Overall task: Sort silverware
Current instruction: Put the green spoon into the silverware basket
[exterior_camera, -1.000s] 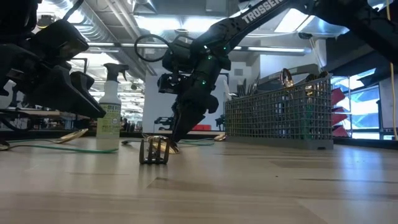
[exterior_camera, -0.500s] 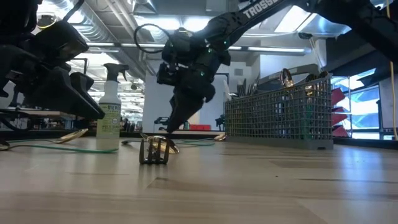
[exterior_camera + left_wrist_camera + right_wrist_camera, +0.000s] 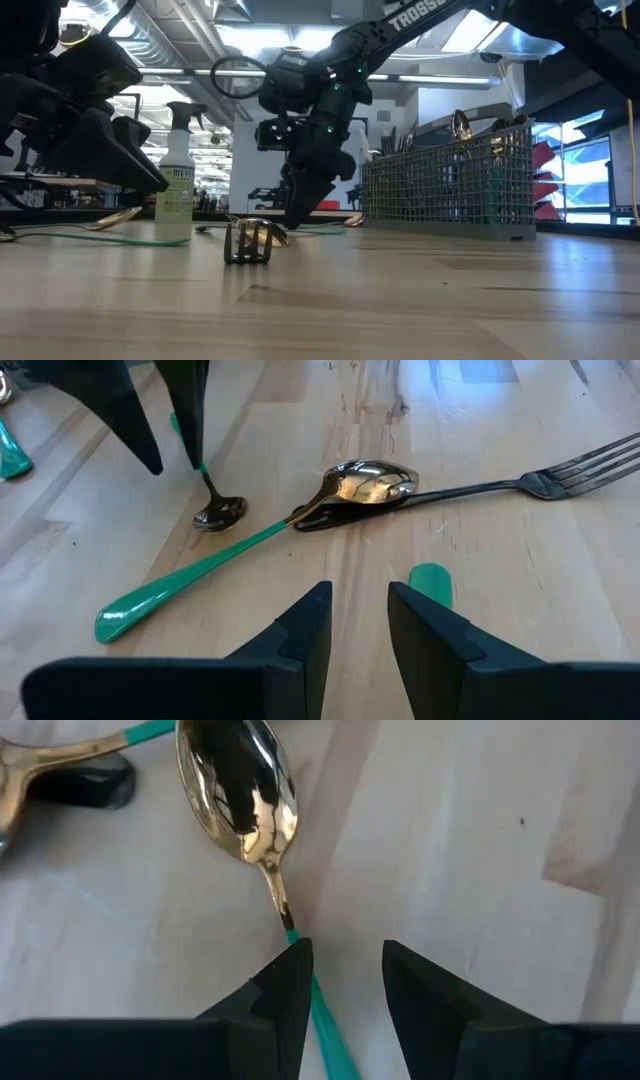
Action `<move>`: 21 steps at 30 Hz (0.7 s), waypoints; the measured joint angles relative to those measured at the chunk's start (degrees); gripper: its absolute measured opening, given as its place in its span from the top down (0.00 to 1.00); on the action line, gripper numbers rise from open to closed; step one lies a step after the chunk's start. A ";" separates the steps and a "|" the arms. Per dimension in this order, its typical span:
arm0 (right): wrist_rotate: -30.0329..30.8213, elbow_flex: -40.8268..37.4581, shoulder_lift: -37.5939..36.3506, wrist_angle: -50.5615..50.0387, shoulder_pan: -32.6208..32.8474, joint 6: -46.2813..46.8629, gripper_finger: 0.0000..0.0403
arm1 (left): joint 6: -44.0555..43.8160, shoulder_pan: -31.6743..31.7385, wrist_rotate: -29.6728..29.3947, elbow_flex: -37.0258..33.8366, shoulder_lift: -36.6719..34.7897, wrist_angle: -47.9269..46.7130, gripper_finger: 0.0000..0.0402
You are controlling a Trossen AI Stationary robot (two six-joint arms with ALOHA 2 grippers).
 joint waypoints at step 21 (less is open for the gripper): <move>0.45 8.42 -0.24 -4.30 1.64 3.07 0.73 | -0.07 0.00 0.00 0.00 -0.02 -0.34 0.79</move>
